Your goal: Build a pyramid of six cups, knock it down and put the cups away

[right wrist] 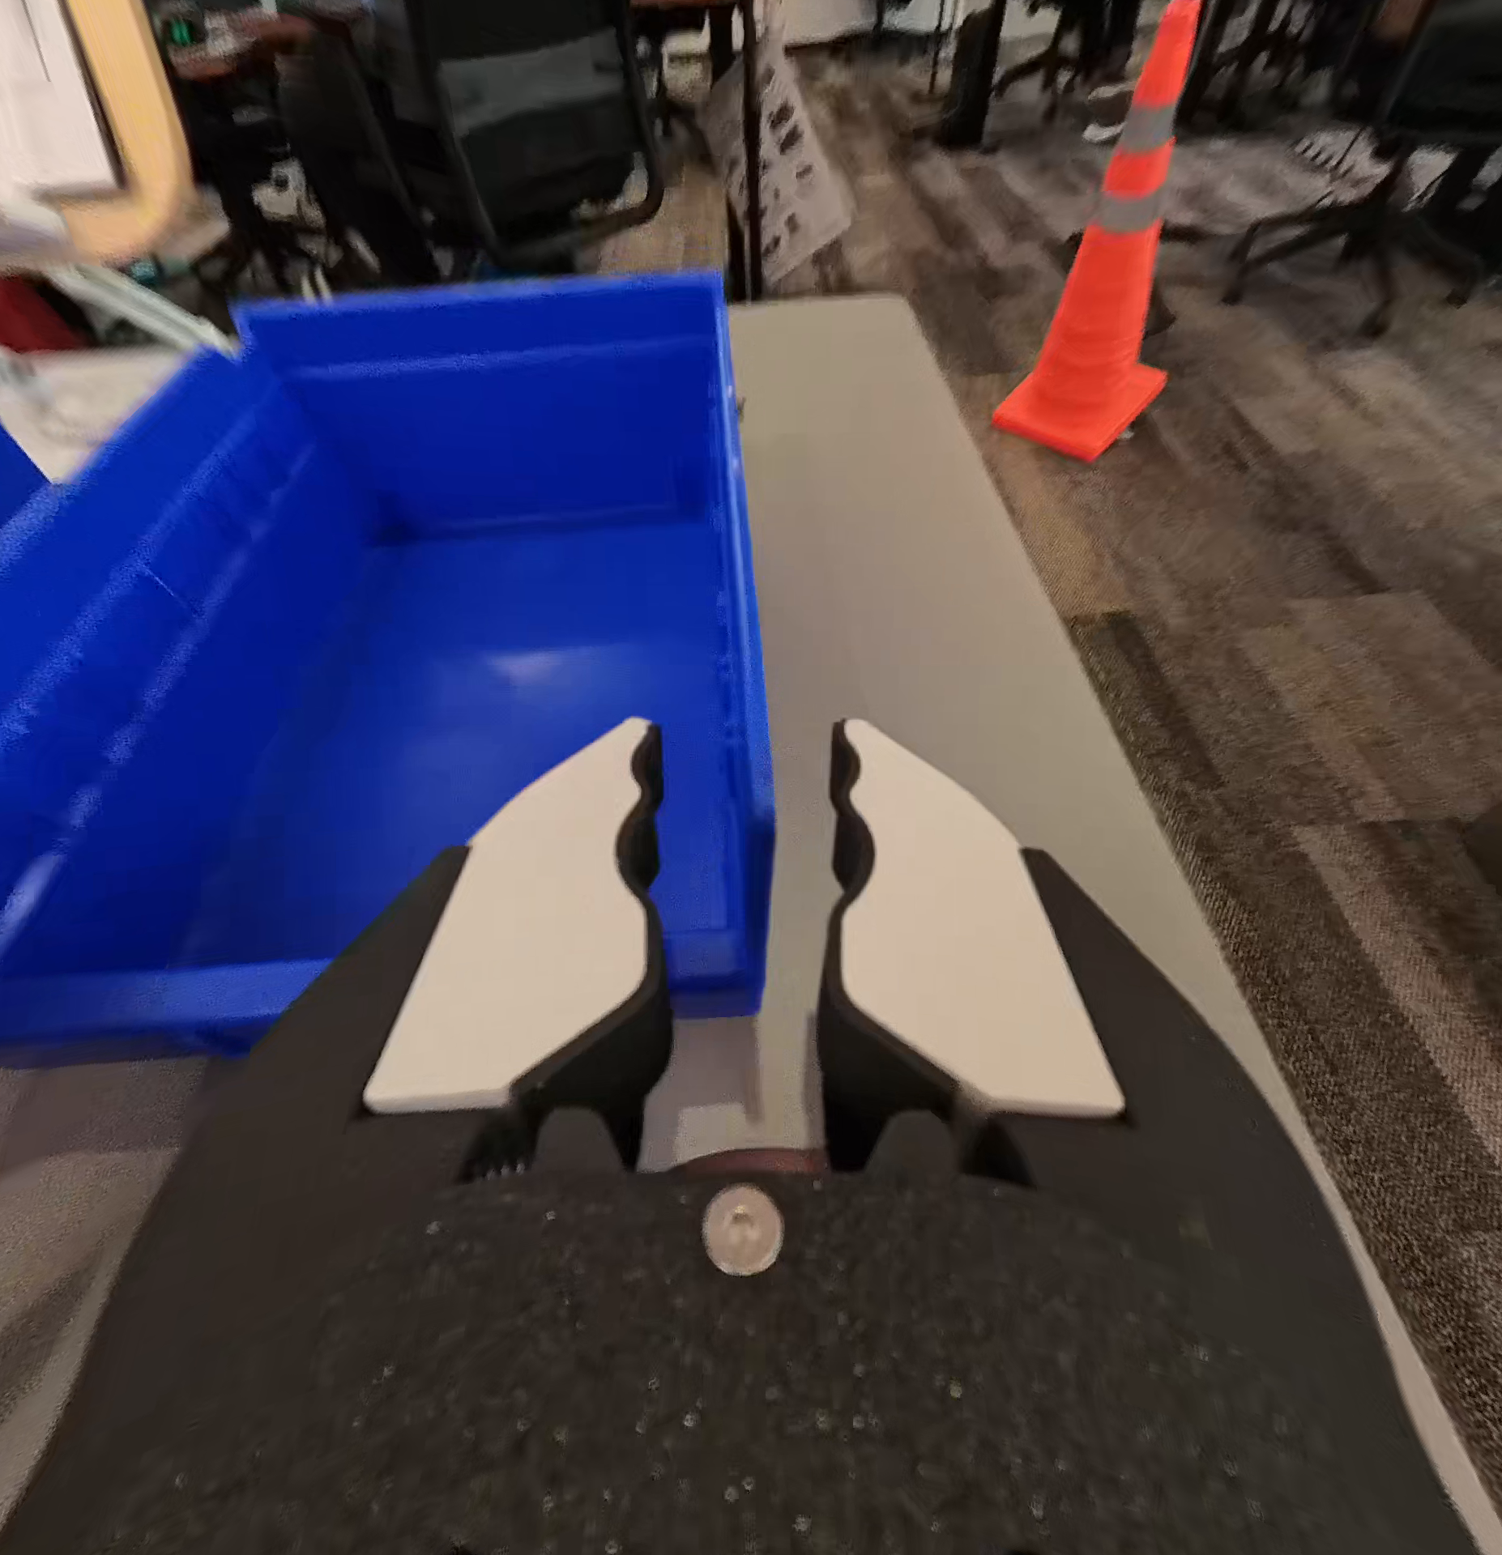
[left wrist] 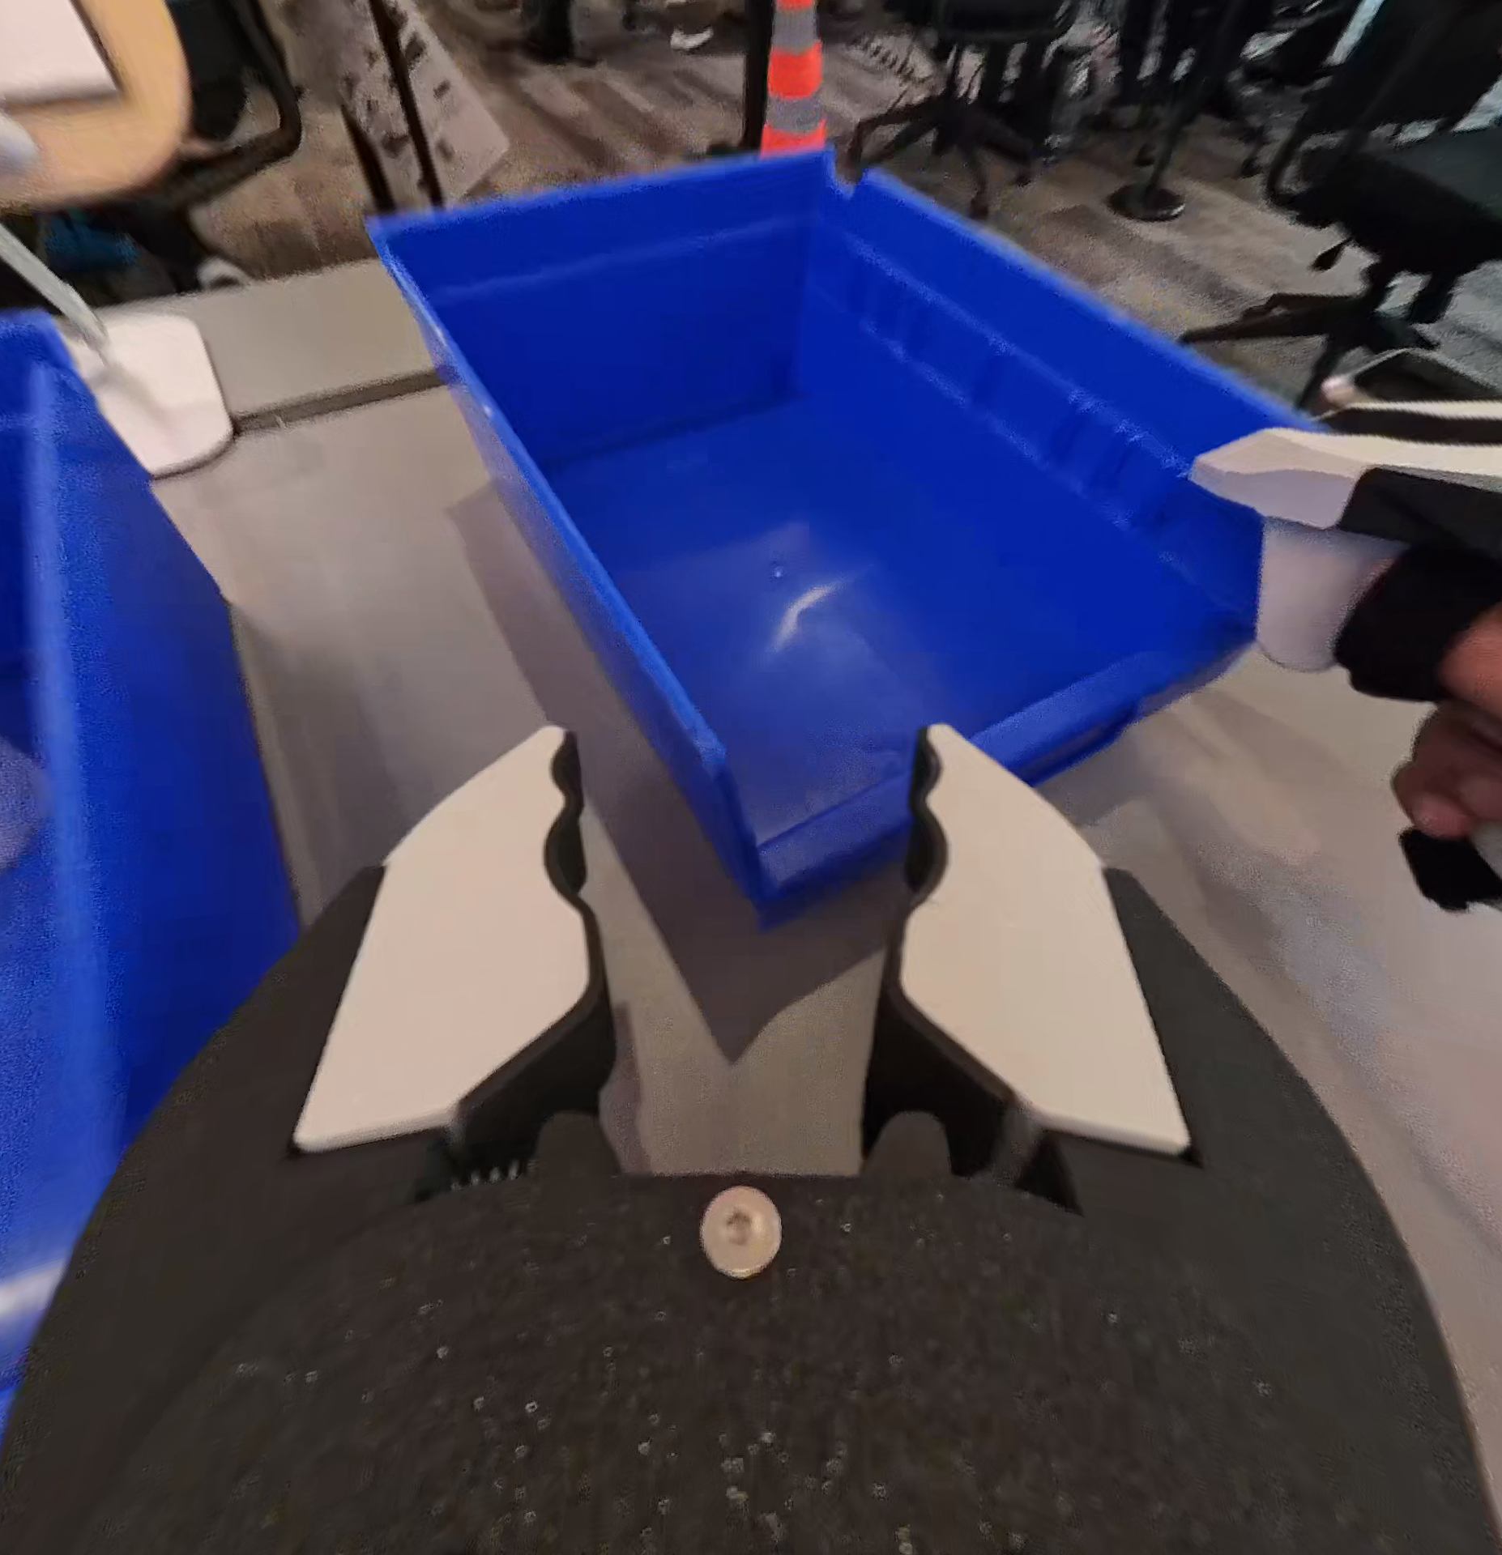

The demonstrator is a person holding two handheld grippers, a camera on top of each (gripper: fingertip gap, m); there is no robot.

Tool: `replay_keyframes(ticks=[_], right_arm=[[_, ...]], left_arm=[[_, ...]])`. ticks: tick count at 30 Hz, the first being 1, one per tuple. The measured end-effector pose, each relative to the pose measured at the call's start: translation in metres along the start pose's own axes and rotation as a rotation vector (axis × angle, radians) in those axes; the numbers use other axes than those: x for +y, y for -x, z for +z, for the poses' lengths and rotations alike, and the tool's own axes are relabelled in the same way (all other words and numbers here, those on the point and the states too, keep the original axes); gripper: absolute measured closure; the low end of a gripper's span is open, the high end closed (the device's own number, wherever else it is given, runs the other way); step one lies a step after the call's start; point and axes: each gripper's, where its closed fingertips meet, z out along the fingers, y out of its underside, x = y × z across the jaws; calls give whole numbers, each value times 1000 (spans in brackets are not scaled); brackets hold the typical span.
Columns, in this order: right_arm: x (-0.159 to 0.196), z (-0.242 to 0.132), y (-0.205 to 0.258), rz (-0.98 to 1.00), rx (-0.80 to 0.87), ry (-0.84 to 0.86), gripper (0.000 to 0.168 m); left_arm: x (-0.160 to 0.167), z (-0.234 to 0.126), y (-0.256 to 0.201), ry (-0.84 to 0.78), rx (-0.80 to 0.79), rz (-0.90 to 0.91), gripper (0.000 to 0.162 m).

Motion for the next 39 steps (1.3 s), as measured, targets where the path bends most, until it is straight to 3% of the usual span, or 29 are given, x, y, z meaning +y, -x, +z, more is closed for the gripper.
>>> replay_keyframes(ticks=[3,6,8,10,12,14,17,19,21,22,23,28,35,39], right_arm=[[-44,-38,33,34,-18,-162,125],[-66,-65,122,-59,-143,-245,125],[-50,-66,202,-146,-276,-214,124],[-16,-58,273,-152,-402,-121,115],[13,-46,320,-121,-460,-30,108],[31,-32,336,-114,-416,36,107],[44,-16,337,-29,-339,88,113],[52,-10,338,-21,-323,123,124],[52,-9,332,-10,-287,106,136],[50,-10,329,12,-271,105,143],[49,-11,326,49,-253,107,158],[46,-6,362,25,-214,116,164],[40,-8,494,-2,-289,100,164],[53,-3,559,-42,-294,136,163]], left_arm=[[-25,-60,25,-80,36,59,80],[-37,-117,98,-155,-48,46,85],[-25,-140,163,-154,-139,5,90],[5,-150,224,-62,-245,-23,78],[38,-154,258,-1,-268,-80,76],[61,-149,268,29,-240,-129,78],[72,-131,269,65,-229,-93,94],[74,-120,271,80,-228,-82,125],[73,-118,277,67,-250,-129,137],[74,-120,284,76,-274,-138,155],[74,-120,286,86,-264,-137,156],[71,-140,318,73,-359,-118,157],[65,-210,428,8,-453,-141,158],[78,-242,485,1,-511,-149,158]])
